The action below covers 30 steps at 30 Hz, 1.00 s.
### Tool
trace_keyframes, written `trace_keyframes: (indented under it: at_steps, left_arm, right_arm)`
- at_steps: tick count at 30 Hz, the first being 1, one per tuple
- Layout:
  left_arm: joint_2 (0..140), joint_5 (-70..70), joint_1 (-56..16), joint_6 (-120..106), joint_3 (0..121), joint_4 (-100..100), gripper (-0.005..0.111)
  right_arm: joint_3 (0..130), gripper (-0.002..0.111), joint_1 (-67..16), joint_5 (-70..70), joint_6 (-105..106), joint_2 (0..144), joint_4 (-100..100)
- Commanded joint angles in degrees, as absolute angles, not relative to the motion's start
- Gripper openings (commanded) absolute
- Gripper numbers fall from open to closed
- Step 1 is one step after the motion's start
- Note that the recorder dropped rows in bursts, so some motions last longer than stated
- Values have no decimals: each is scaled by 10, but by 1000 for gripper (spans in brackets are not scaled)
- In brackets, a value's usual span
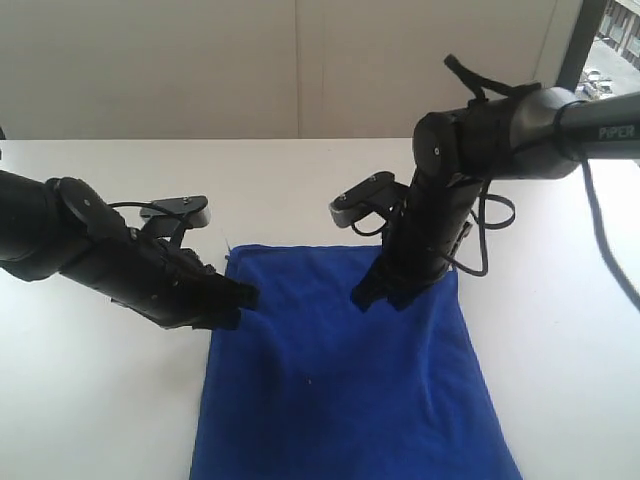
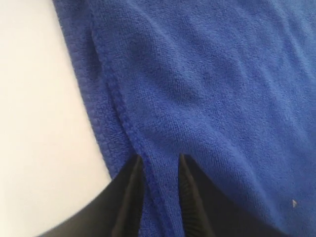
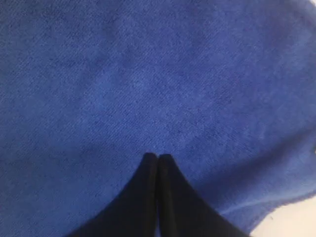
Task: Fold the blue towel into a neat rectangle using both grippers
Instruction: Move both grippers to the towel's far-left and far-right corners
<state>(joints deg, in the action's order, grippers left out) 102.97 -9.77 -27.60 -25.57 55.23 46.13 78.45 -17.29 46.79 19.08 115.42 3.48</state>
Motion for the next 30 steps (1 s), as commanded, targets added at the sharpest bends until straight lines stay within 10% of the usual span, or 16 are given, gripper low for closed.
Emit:
trace_keyframes:
  at_steps: [1, 30]
  left_arm:
    - [1027, -107, -273, -249, 547, 471, 33]
    - [1047, -88, -276, -240, 547, 506, 30]
  right_arm:
    - [789, 0, -170, 466, 208, 1173, 46]
    - [788, 0, -170, 460, 208, 1195, 50]
